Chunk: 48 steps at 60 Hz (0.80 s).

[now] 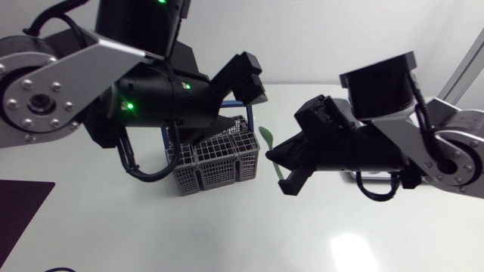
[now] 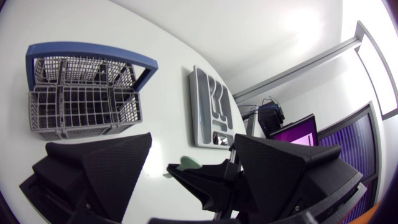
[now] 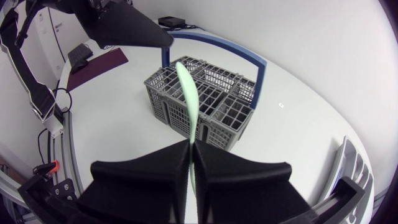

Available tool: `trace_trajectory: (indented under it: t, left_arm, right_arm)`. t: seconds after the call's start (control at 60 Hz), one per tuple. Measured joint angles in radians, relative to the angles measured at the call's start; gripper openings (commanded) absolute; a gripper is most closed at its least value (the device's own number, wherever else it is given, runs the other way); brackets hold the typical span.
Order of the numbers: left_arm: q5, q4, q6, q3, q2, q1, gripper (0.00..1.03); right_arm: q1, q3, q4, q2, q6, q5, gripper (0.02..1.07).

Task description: Unload the cutlery basket into the drawer organizer.

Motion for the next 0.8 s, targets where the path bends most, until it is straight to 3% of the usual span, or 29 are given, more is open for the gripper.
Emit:
trace_trajectory:
  t: [0.233, 0.383, 0.583, 0.8]
  left_arm:
    - [-0.052, 0.023, 0.014, 0.0, -0.086, 0.112, 0.99]
    - [-0.087, 0.034, 0.053, 0.0, -0.124, 0.138, 0.99]
    - [-0.155, 0.023, 0.184, -0.011, -0.129, 0.147, 0.99]
    - [-0.163, -0.047, 0.277, -0.059, -0.136, 0.184, 0.99]
  right_arm:
    - [-0.224, -0.026, -0.115, -0.086, -0.113, -0.129, 0.08]
    - [-0.399, -0.031, -0.175, -0.093, -0.229, -0.218, 0.08]
    - [-0.697, -0.027, -0.28, -0.065, -0.499, -0.329, 0.08]
    - [-0.924, 0.047, -0.355, 0.08, -0.779, -0.364, 0.08]
